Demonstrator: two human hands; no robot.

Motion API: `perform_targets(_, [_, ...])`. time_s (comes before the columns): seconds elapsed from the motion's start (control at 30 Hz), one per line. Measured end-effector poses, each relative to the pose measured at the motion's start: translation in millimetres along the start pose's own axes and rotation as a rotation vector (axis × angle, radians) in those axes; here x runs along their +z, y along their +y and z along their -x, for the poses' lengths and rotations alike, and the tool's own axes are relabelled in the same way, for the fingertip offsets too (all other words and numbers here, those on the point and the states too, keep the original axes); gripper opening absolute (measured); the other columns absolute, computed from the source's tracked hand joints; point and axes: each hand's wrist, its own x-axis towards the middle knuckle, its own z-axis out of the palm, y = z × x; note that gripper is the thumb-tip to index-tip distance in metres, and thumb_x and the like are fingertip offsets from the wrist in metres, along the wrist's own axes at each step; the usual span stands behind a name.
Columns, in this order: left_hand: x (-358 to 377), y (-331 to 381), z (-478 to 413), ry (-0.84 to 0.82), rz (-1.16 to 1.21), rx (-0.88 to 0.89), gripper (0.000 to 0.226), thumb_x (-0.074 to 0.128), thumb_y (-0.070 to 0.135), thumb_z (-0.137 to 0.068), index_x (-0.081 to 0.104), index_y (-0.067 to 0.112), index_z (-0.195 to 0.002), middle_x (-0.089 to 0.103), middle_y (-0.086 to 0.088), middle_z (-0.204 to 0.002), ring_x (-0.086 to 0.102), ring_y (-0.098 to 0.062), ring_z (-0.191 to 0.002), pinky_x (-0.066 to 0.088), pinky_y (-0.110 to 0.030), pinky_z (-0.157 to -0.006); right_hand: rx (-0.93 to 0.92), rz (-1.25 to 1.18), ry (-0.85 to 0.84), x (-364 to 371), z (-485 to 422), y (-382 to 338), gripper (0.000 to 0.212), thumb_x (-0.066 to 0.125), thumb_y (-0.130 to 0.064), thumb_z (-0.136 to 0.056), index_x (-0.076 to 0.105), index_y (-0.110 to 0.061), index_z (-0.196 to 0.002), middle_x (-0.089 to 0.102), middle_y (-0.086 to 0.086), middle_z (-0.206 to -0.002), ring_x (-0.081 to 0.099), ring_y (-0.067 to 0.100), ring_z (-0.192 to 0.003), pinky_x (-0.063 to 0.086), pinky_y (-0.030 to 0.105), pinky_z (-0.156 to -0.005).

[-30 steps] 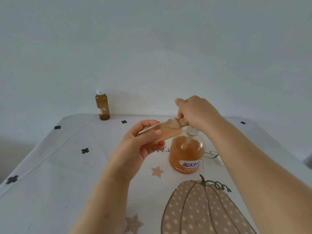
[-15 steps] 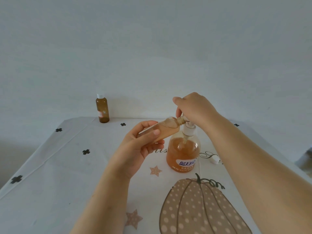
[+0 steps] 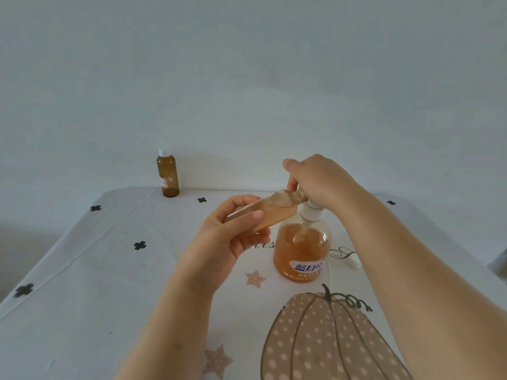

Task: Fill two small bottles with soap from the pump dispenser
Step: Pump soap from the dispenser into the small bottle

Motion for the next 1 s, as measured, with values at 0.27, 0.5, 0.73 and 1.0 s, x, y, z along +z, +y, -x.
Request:
perform_targets(0.27, [-3,0,-4,0.012,-0.002,-0.021,0.026,0.070,0.008,-0.072,0.067,0.008,-0.098,0.070,-0.010,-0.085,0.066,-0.023,-0.068,0.056,-0.027,-0.063,-0.002,-0.067,0.082,12,-3,7,0.049,0.040,-0.036,-0.101,0.072,-0.014,-0.071,0.063,-0.001,-0.068,0.059,0.022,-0.069,0.041,0.032,-0.062])
perform_targets(0.5, [-2,0,0,0.018,-0.004,-0.019,0.027,0.071,0.009,-0.073,0.067,0.009,-0.100,0.071,-0.010,-0.089,0.067,-0.024,-0.071,0.057,-0.027,-0.065,-0.001,-0.066,0.092,11,0,5,0.050,0.039,-0.037,-0.101,0.073,-0.013,-0.073,0.061,-0.002,-0.065,0.059,0.022,-0.066,0.042,0.032,-0.062])
perform_targets(0.73, [3,2,0,0.012,-0.002,0.002,0.028,0.070,0.011,-0.076,0.066,0.008,-0.104,0.070,-0.009,-0.090,0.068,-0.022,-0.073,0.057,-0.027,-0.066,0.032,-0.002,0.003,-5,1,-7,0.044,0.045,-0.043,-0.099,0.073,-0.012,-0.083,0.059,-0.002,-0.057,0.059,0.021,-0.059,0.046,0.032,-0.066])
perform_targets(1.0, [3,0,-1,0.017,-0.001,0.008,0.026,0.070,0.011,-0.077,0.067,0.008,-0.102,0.070,-0.010,-0.090,0.067,-0.022,-0.072,0.057,-0.027,-0.064,0.033,0.011,-0.027,-2,-2,-5,0.053,0.040,-0.052,-0.099,0.073,-0.011,-0.092,0.071,0.004,-0.076,0.063,0.023,-0.071,0.050,0.036,-0.075])
